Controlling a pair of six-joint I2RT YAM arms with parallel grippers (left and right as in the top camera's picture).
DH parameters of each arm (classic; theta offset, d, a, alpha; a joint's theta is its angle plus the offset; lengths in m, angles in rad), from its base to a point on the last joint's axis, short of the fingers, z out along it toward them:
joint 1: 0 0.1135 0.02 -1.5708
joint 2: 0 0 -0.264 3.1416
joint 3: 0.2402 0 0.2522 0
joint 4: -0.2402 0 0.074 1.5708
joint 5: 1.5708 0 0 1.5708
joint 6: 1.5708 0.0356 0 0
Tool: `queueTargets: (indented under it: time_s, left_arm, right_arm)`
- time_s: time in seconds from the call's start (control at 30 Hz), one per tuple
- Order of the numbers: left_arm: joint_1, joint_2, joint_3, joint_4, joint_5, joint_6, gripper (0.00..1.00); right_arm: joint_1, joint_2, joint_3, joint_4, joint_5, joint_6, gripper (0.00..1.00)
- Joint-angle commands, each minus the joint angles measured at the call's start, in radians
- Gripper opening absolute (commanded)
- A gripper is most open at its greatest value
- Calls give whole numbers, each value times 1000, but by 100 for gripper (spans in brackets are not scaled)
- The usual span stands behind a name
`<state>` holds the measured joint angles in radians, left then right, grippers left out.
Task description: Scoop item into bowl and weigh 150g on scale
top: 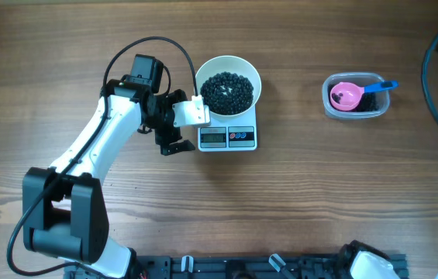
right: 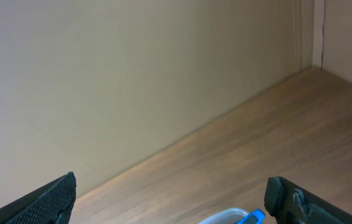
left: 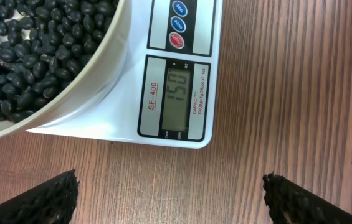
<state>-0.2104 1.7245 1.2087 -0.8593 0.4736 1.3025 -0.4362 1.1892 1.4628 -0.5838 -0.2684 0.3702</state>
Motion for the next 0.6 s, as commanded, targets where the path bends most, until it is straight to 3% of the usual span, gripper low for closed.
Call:
queueTargets:
  time_s: [0.0,0.1,0.17,0.27,0.33,0.47,0.57]
  left_arm:
    - [-1,-7,-7,0,23,-9,100]
    - [-1,-7,-7,0,23,-9,100]
    - [-1,-7,-7,0,23,-9,100]
    - [-1,-7,-7,0,23,-9,100]
    - [-1,-7,-7,0,23,-9,100]
    - [-1,-7,-7,0,23,-9,100]
    - [-1,-7,-7,0,23,-9,100]
  right_arm:
    - [3,-53,3,-60,29,-38,100]
    - [3,-108,3,-158,40,-11,100]
    - [3,-139,3,-134,19,225,100]
    - [5,-183,-4,-108,154,542,100]
    - [27,-223,-58,-59,200,607,100]
    - [108,-328,-320,274,302,557,100]
    - [148,-407,-616,737,311,427,99]
